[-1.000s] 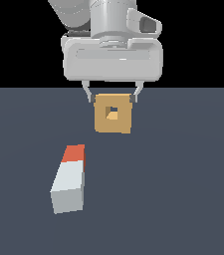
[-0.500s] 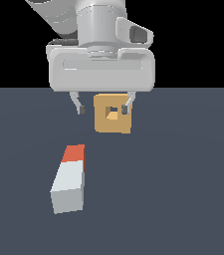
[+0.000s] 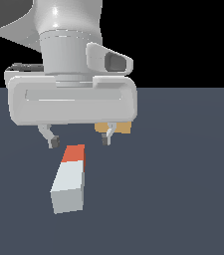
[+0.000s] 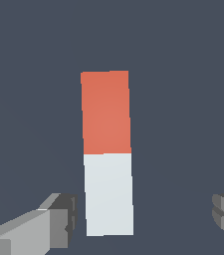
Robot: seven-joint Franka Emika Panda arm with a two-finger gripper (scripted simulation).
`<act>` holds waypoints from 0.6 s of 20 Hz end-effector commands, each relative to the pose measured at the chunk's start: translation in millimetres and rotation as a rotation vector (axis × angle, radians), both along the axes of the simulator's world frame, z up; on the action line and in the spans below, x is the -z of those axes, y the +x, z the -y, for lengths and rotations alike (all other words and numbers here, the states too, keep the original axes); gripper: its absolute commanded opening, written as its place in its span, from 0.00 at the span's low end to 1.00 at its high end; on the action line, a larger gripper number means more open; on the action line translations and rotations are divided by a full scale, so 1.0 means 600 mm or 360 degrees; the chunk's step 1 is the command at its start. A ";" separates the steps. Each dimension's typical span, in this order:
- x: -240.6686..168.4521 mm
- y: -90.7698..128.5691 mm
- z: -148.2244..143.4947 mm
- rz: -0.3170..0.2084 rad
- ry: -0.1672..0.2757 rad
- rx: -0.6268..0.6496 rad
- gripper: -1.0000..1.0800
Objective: Insert the peg into the horizontal hole in a box.
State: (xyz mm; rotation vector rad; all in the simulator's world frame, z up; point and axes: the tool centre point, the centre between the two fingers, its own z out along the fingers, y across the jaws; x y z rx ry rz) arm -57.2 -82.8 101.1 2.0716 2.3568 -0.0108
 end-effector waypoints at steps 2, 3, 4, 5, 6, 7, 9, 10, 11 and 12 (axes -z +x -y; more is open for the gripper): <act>0.023 -0.017 0.026 0.0002 0.0006 -0.0029 0.96; 0.028 -0.021 0.031 0.0002 0.0007 -0.0035 0.96; 0.032 -0.023 0.036 0.0003 0.0008 -0.0040 0.96; 0.036 -0.026 0.040 0.0003 0.0009 -0.0044 0.96; 0.039 -0.028 0.044 0.0003 0.0010 -0.0048 0.96; 0.042 -0.029 0.047 0.0003 0.0010 -0.0051 0.96; 0.046 -0.031 0.051 0.0003 0.0011 -0.0055 0.96; 0.046 -0.032 0.052 0.0003 0.0012 -0.0056 0.96; 0.047 -0.032 0.053 0.0003 0.0012 -0.0056 0.96; 0.046 -0.032 0.051 0.0001 0.0011 -0.0052 0.96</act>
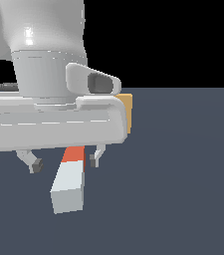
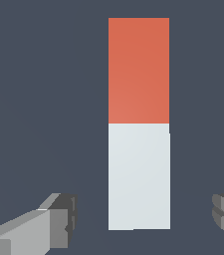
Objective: Insert the peg into the horizontal hole in a box.
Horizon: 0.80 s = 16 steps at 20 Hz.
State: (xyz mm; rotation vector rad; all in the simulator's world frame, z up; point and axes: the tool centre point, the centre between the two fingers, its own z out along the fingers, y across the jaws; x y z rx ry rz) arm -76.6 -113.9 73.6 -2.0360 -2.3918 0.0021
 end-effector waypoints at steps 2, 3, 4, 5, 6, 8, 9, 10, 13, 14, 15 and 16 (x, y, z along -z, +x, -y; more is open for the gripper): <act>0.002 0.000 -0.001 0.0001 0.0000 -0.0001 0.96; 0.004 0.000 0.000 0.0001 0.0000 -0.0001 0.96; 0.008 0.000 0.000 0.0001 0.0000 -0.0001 0.96; 0.012 0.000 -0.001 0.0001 0.0000 -0.0002 0.96; 0.018 0.000 0.000 0.0001 0.0000 -0.0002 0.96; 0.031 0.000 0.000 0.0001 0.0000 -0.0003 0.96; 0.040 0.000 0.000 0.0002 0.0001 -0.0004 0.96; 0.048 -0.001 0.000 0.0002 0.0001 -0.0004 0.96; 0.069 -0.001 0.000 0.0002 0.0001 -0.0005 0.96; 0.074 0.000 0.001 0.0002 0.0001 -0.0005 0.96; 0.078 0.000 0.001 0.0002 0.0001 -0.0005 0.96; 0.081 0.000 0.001 0.0002 0.0001 -0.0006 0.96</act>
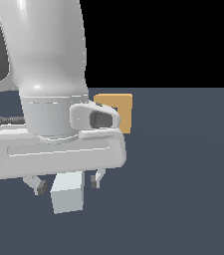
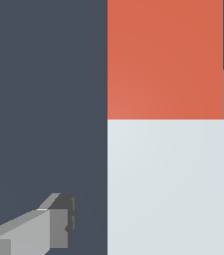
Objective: Insert the peg into the horizontal hole in a box.
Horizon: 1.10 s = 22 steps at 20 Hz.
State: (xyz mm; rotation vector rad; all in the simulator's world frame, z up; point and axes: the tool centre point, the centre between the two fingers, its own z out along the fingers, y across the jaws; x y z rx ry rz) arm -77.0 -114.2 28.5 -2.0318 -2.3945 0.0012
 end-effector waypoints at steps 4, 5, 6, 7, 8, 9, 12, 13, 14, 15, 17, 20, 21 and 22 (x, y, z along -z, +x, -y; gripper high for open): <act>0.010 0.002 0.000 0.0002 0.0000 -0.0001 0.00; 0.010 0.002 0.000 0.0002 0.0000 -0.0001 0.00; 0.010 0.002 0.000 0.0002 0.0000 -0.0001 0.00; 0.010 0.002 0.000 0.0002 0.0000 -0.0001 0.00; 0.010 0.002 0.000 0.0002 0.0000 -0.0001 0.00; 0.010 0.002 0.000 0.0002 0.0000 -0.0001 0.00; 0.010 0.002 0.000 0.0002 0.0000 -0.0001 0.00; 0.010 0.002 0.000 0.0002 0.0000 -0.0001 0.00; 0.009 0.002 0.000 0.0003 0.0000 -0.0001 0.00; 0.009 0.002 -0.001 0.0003 0.0000 -0.0001 0.00; 0.008 0.002 -0.003 0.0003 0.0000 0.0004 0.00; 0.005 0.003 -0.013 0.0003 0.0000 0.0016 0.00; 0.003 0.004 -0.018 0.0003 0.0000 0.0023 0.00; 0.002 0.004 -0.024 0.0003 0.0000 0.0030 0.00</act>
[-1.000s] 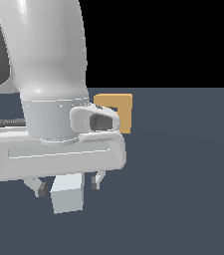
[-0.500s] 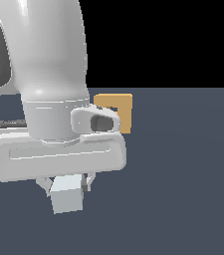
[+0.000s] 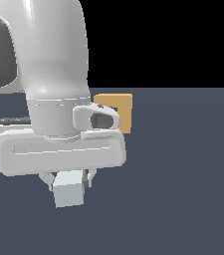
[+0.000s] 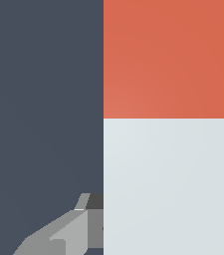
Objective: Insert the peg into the horizontal hole in a box.
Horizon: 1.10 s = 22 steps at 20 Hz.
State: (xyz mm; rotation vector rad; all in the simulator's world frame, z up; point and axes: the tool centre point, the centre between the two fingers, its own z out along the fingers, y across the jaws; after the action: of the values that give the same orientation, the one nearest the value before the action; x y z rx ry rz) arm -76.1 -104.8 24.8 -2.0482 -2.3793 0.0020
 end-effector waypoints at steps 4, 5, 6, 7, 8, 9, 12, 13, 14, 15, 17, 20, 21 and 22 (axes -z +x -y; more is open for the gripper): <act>-0.013 0.007 -0.037 0.0005 0.0000 0.0045 0.00; -0.016 0.008 -0.046 0.0005 0.0000 0.0056 0.00; -0.019 0.009 -0.056 0.0005 0.0000 0.0069 0.00; -0.022 0.011 -0.066 0.0005 0.0000 0.0082 0.00; -0.025 0.013 -0.077 0.0005 0.0000 0.0097 0.00; -0.029 0.015 -0.089 0.0005 0.0000 0.0112 0.00; -0.041 0.023 -0.128 0.0005 0.0000 0.0163 0.00; -0.045 0.027 -0.142 0.0005 0.0000 0.0181 0.00; -0.049 0.030 -0.156 0.0005 0.0000 0.0199 0.00; -0.054 0.034 -0.170 0.0004 0.0000 0.0217 0.00; -0.062 0.042 -0.197 0.0004 0.0000 0.0253 0.00; -0.074 0.055 -0.234 0.0004 -0.0001 0.0303 0.00; -0.078 0.059 -0.245 0.0004 -0.0001 0.0318 0.00; -0.081 0.063 -0.256 0.0004 -0.0001 0.0333 0.00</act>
State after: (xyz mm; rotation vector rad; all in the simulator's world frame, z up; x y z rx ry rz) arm -42.9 38.7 68.7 -2.2673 -2.1718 0.0025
